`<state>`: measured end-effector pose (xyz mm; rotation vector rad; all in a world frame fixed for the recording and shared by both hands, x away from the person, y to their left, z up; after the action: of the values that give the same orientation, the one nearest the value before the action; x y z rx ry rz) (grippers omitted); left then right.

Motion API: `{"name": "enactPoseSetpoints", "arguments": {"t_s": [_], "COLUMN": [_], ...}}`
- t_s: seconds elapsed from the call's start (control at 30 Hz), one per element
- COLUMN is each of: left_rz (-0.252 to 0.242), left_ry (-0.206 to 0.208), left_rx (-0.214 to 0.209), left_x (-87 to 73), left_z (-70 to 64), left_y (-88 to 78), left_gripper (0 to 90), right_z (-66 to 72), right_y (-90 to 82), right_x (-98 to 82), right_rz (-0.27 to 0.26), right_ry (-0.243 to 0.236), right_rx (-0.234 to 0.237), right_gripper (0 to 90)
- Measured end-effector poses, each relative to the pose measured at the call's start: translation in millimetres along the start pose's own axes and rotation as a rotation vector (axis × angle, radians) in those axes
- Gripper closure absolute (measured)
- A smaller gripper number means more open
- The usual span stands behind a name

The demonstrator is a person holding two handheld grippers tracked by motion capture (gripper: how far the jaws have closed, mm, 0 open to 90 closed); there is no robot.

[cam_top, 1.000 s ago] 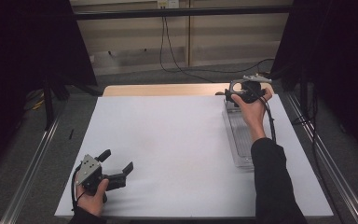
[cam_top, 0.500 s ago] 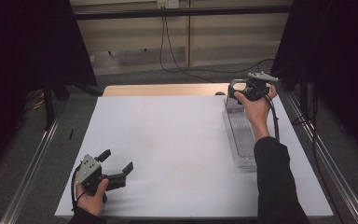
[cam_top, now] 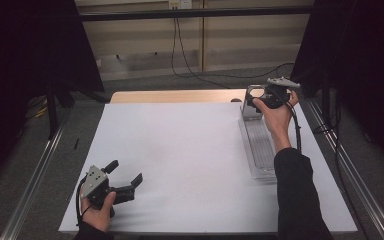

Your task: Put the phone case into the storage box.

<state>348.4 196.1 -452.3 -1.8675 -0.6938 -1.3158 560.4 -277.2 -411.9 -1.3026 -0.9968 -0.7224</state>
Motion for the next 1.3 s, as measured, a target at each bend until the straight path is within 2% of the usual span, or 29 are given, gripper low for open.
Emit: {"name": "enactPoseSetpoints", "arguments": {"t_s": [0.17, 0.33, 0.6, 0.83, 0.87, 1.07, 1.3], "left_rz": [0.002, -0.001, -0.009, -0.028, -0.024, -0.022, -0.029], "left_ry": [0.006, 0.000, -0.002, 0.003, 0.013, 0.010, 0.007], "left_rx": [0.002, 0.002, 0.006, -0.003, -0.003, 0.000, 0.001], "left_x": [0.4, 0.3, 1.3, 4.0, 4.2, 3.8, 4.0], "left_z": [-0.7, -0.6, -0.2, -2.8, -2.5, -2.6, -2.2], "left_y": [-0.9, -0.4, -0.4, -0.5, -0.3, 1.6, -0.3], "left_gripper": [1.8, 1.8, 1.8, 1.9, 1.8, 1.8, 1.8], "right_z": [-5.2, -9.1, -9.9, -14.1, -14.7, -18.4, -18.4], "right_y": [-3.4, -8.7, -11.6, -17.7, -19.0, -25.5, -32.1], "right_x": [-3.0, -3.1, -6.9, -10.7, -11.3, -15.2, -19.7], "right_rz": [0.010, -0.006, -0.011, -0.003, -0.006, -0.020, -0.045], "right_ry": [0.012, 0.013, 0.012, 0.027, 0.029, 0.043, 0.019], "right_rx": [-0.002, -0.002, -0.001, -0.001, -0.006, -0.001, 0.027], "right_gripper": [0.6, 0.4, 0.8, 1.0, 0.8, 0.6, 0.9]}}
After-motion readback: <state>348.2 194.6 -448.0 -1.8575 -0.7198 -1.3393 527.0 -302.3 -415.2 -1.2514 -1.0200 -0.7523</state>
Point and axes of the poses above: each handheld gripper's, and its own axes: y roughly forward along the jaws, x roughly out of its top, z roughly to its left, the point moved 6 cm from there along y, roughly forward along the jaws, and after that the axes turned 6 degrees about -y, right-handed, at the moved point
